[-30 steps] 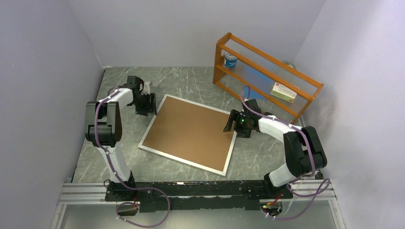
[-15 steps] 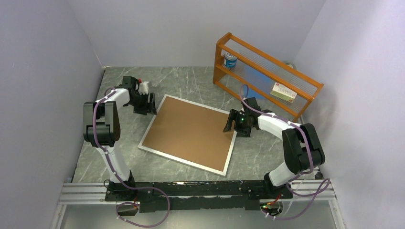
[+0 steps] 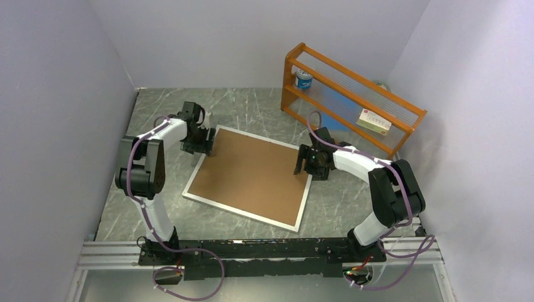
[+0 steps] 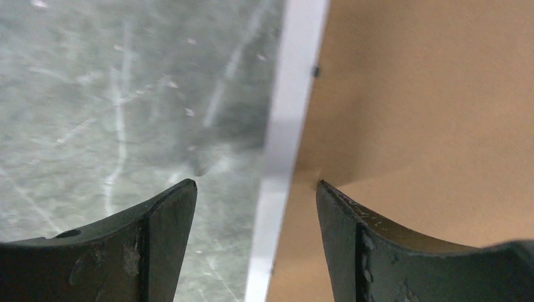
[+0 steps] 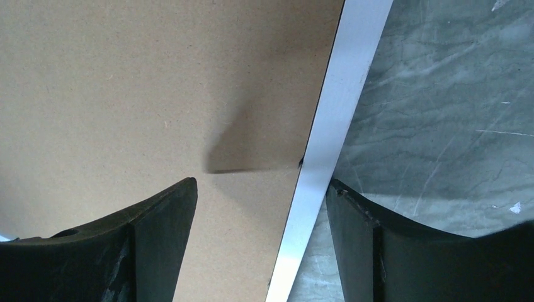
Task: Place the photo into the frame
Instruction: Install the photo frame at the center of the board.
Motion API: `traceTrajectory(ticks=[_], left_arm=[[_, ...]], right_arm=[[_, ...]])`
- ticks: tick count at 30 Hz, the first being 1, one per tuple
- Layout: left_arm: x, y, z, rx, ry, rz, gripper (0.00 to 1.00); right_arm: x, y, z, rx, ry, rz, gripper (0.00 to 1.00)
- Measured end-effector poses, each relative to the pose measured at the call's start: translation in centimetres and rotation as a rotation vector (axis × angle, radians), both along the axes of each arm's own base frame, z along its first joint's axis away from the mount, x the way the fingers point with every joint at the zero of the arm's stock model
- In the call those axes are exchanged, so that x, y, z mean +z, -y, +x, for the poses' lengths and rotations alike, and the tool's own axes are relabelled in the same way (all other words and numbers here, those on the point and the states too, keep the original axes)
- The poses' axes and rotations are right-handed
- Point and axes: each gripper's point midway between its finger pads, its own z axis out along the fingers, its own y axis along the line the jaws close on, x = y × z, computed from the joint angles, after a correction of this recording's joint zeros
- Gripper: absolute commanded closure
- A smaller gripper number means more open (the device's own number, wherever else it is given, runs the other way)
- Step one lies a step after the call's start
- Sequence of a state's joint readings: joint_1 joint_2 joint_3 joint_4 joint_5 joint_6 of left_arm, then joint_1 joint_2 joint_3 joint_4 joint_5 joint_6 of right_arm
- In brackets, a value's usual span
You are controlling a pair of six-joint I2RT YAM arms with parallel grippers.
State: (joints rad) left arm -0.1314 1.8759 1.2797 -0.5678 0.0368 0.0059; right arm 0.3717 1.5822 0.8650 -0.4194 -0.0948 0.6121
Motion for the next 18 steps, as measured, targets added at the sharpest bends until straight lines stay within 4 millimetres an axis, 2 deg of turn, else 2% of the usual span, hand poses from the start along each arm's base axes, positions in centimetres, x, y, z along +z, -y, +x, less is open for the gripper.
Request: traceTrajectory(ticks=[6, 14, 18], left_arm=[[-0.5, 1.7, -1.8, -0.031, -0.055, -0.005, 0.28], [-0.4, 1.7, -2.1, 0.053, -0.077, -0.017, 0.28], [-0.1, 1.5, -2.9, 0.103, -0.124, -0.041, 0.26]], right_arm=[[0.2, 0.2, 0.6, -0.010, 0.022, -0.031, 0.22], [0.8, 0.3, 1.3, -0.012, 0.036, -0.046, 0.21], [1.2, 0.4, 1.4, -0.010, 0.040, -0.049, 0.22]])
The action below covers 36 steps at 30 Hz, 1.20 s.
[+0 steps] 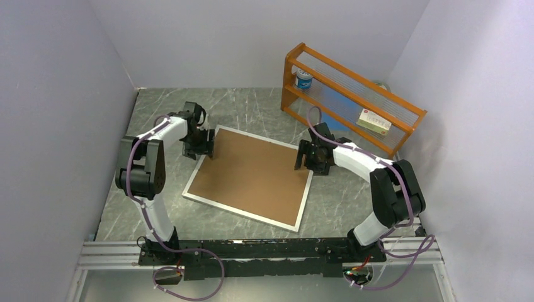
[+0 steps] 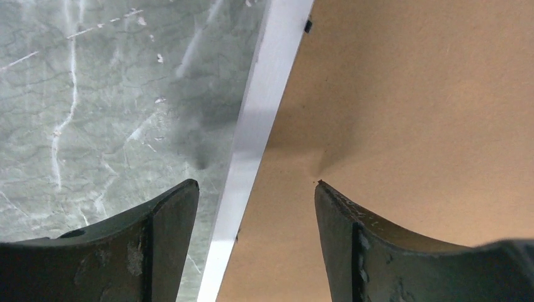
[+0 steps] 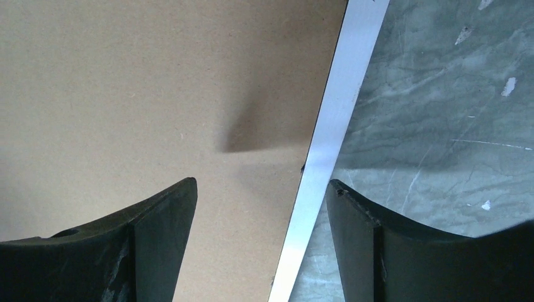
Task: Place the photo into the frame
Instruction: Install the photo frame at the center of the board, then adjust the photo frame at the center of the board.
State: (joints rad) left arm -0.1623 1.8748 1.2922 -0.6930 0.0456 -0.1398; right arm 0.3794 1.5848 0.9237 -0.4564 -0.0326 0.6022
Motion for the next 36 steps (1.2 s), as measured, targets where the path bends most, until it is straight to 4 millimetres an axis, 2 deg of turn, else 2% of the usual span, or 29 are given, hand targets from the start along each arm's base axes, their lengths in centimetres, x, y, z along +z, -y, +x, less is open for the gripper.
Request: traceTrajectory(ticks=[5, 10, 14, 17, 21, 24, 26, 31, 36], left_arm=[[1.0, -0.3, 0.6, 0.104, -0.007, -0.099, 0.24], [3.0, -2.8, 0.5, 0.294, 0.016, -0.162, 0.22], [5.5, -4.6, -1.7, 0.450, 0.054, -0.177, 0.21], [6.1, -4.2, -5.5, 0.534, 0.025, -0.195, 0.20], [5.1, -3.5, -10.5, 0.630, -0.051, -0.211, 0.19], [4.3, -3.0, -13.0, 0.681, -0.083, -0.233, 0.18], [3.9, -2.6, -14.1, 0.709, -0.095, -0.258, 0.17], [2.0, -0.3, -15.3, 0.714, -0.137, -0.385, 0.17], [1.2, 0.7, -15.0, 0.704, -0.139, -0.452, 0.16]], right_arm=[[1.7, 0.0, 0.6, 0.004, 0.045, -0.001, 0.21], [4.7, -0.5, 3.5, 0.025, 0.143, -0.007, 0.21], [6.0, -1.6, 6.8, 0.045, 0.196, -0.010, 0.23], [5.4, -2.5, 8.8, 0.067, 0.197, -0.021, 0.30], [3.5, -3.7, 10.3, 0.119, 0.171, -0.051, 0.45], [2.6, -4.4, 9.9, 0.168, 0.152, -0.062, 0.45], [2.5, -4.9, 9.5, 0.193, 0.147, -0.056, 0.41], [2.3, -5.5, 9.3, 0.229, 0.145, -0.062, 0.30], [2.5, -5.8, 11.5, 0.228, 0.168, -0.092, 0.21]])
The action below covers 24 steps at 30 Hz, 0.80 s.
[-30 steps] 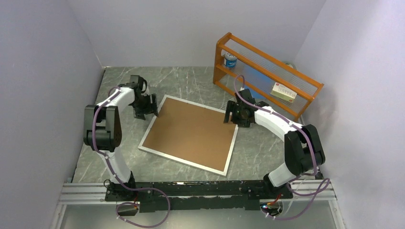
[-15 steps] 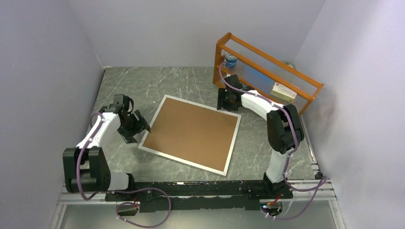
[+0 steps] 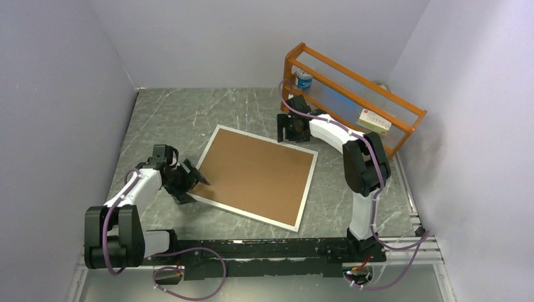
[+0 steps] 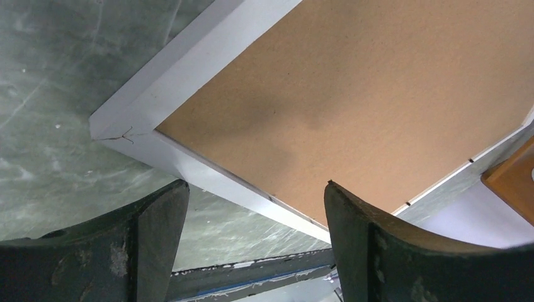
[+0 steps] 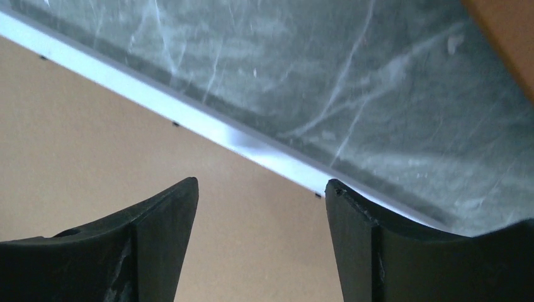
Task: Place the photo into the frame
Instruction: Adjust the photo frame at the center of the board.
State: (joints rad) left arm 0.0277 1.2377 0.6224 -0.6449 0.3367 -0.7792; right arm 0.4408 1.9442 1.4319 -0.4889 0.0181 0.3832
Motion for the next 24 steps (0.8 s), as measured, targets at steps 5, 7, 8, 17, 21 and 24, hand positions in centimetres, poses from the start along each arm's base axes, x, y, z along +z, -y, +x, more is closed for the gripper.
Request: traceTrajectory(ticks=[5, 7, 8, 17, 21, 24], left_arm=[[-0.3, 0.1, 0.9, 0.002, 0.020, -0.007, 0.17], [-0.9, 0.1, 1.1, 0.010, 0.016, -0.009, 0.17], [-1.1, 0.1, 1.1, 0.015, 0.011, -0.010, 0.17], [-1.2, -0.3, 3.7, 0.044, -0.001, -0.064, 0.18], [-1.1, -0.8, 5.8, 0.041, 0.006, -0.097, 0.19], [-1.1, -1.0, 8.0, 0.026, 0.009, -0.130, 0.23]], right_arm=[[-0.2, -0.6, 2.7, -0.003, 0.026, -0.024, 0.18], [-1.0, -0.8, 3.1, 0.002, 0.018, -0.032, 0.18], [-1.5, -0.8, 3.1, 0.005, 0.009, -0.037, 0.18], [-3.4, -1.2, 2.0, 0.060, -0.067, -0.018, 0.17], [-3.5, -0.9, 1.8, 0.061, -0.068, 0.016, 0.18], [-3.4, -0.1, 0.6, 0.055, -0.074, 0.024, 0.23]])
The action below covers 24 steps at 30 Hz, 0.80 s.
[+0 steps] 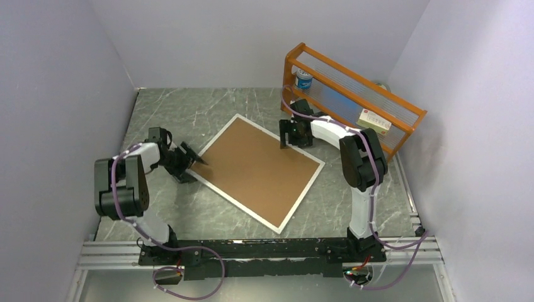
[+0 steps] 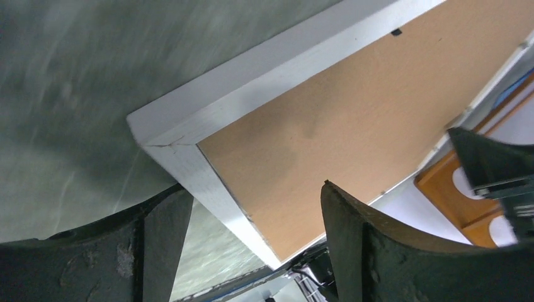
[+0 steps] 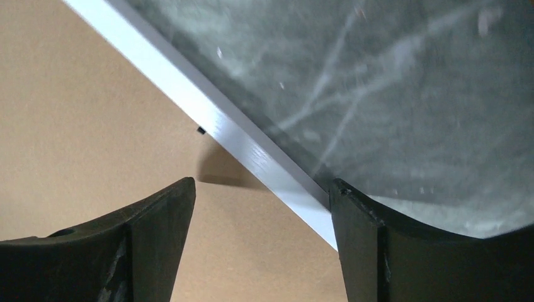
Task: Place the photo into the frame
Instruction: Adjust the photo frame at the center of the board.
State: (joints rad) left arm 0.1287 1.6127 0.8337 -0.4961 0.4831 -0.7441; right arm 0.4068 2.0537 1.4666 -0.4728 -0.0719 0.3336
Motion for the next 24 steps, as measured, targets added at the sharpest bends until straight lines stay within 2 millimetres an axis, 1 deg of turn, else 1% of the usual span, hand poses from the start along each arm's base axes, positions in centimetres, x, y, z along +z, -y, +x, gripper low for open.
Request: traceTrajectory(ticks=[2, 5, 7, 9, 11, 12, 14, 16, 18, 19, 20, 22, 24], left_arm=[[0.1, -0.1, 2.0, -0.011, 0.017, -0.026, 0.28], [0.1, -0.2, 5.1, -0.032, 0.067, -0.054, 0.36], [0.2, -0.3, 7.1, -0.042, 0.105, -0.075, 0.39], [0.2, -0.2, 9.5, -0.054, 0.156, -0.107, 0.40], [0.3, 0.0, 11.3, -0.065, 0.205, -0.138, 0.39], [0.4, 0.1, 11.8, -0.069, 0.222, -0.148, 0.37], [0.5, 0.2, 12.8, -0.079, 0.248, -0.161, 0.29], [0.7, 0.3, 13.3, -0.090, 0.262, -0.165, 0.22], [1.0, 0.4, 13.5, -0.104, 0.267, -0.152, 0.18], [1.1, 0.4, 13.5, -0.111, 0.268, -0.139, 0.17], [1.2, 0.5, 13.4, -0.117, 0.265, -0.125, 0.16], [1.4, 0.2, 12.9, -0.126, 0.255, -0.073, 0.15], [1.6, -0.2, 11.8, -0.132, 0.244, -0.025, 0.17]], right_arm=[[0.0, 0.8, -1.2, -0.013, -0.012, -0.001, 0.27], [-0.2, 1.6, -3.4, -0.030, -0.048, 0.001, 0.29], [-0.3, 2.1, -5.0, -0.049, -0.073, 0.004, 0.30], [-0.3, 2.3, -6.3, -0.065, -0.093, 0.008, 0.30], [-0.3, 2.2, -7.7, -0.076, -0.115, 0.010, 0.30], [-0.3, 2.1, -8.4, -0.081, -0.126, 0.008, 0.30], [-0.2, 1.7, -9.3, -0.089, -0.143, 0.000, 0.30], [0.4, 1.4, -9.5, -0.102, -0.130, -0.001, 0.30], [2.2, 0.8, -9.1, -0.114, -0.074, 0.036, 0.30], [3.6, 0.5, -8.8, -0.115, -0.034, 0.067, 0.30], [5.3, 0.0, -8.5, -0.115, 0.008, 0.104, 0.30], [9.5, -1.3, -7.8, -0.091, 0.107, 0.195, 0.33], [12.9, -3.0, -7.1, -0.051, 0.178, 0.275, 0.42]])
